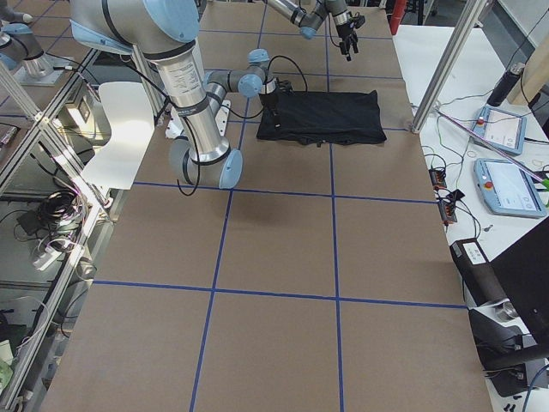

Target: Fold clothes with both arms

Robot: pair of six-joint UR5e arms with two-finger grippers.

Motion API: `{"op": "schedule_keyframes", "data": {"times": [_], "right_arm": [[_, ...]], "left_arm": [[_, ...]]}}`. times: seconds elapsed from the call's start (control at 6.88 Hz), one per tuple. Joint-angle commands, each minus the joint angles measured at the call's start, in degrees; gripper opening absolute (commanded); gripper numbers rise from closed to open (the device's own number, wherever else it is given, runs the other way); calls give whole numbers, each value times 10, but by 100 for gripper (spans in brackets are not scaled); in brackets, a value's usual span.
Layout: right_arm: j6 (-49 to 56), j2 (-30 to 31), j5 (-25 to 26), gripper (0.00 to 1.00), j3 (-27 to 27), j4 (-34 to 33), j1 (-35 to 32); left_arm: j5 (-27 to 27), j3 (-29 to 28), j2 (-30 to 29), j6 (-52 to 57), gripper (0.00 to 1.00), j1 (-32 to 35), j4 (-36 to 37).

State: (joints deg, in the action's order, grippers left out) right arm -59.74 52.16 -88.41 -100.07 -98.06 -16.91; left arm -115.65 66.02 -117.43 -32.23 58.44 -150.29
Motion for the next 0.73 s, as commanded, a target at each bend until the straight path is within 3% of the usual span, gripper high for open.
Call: {"op": "schedule_keyframes", "data": {"times": [0.0, 0.29, 0.44, 0.58], "right_arm": [[5, -1, -38, 55, 4, -24, 1], [24, 0, -34, 19, 5, -27, 1], [24, 2, -33, 12, 5, -27, 1], [23, 1, -31, 11, 5, -26, 1]], "left_arm": [[1, 0, 2, 0, 100, 0, 0], [1, 2, 2, 0, 100, 0, -1], [1, 2, 3, 0, 100, 0, -1], [1, 3, 3, 0, 100, -1, -1]]}}
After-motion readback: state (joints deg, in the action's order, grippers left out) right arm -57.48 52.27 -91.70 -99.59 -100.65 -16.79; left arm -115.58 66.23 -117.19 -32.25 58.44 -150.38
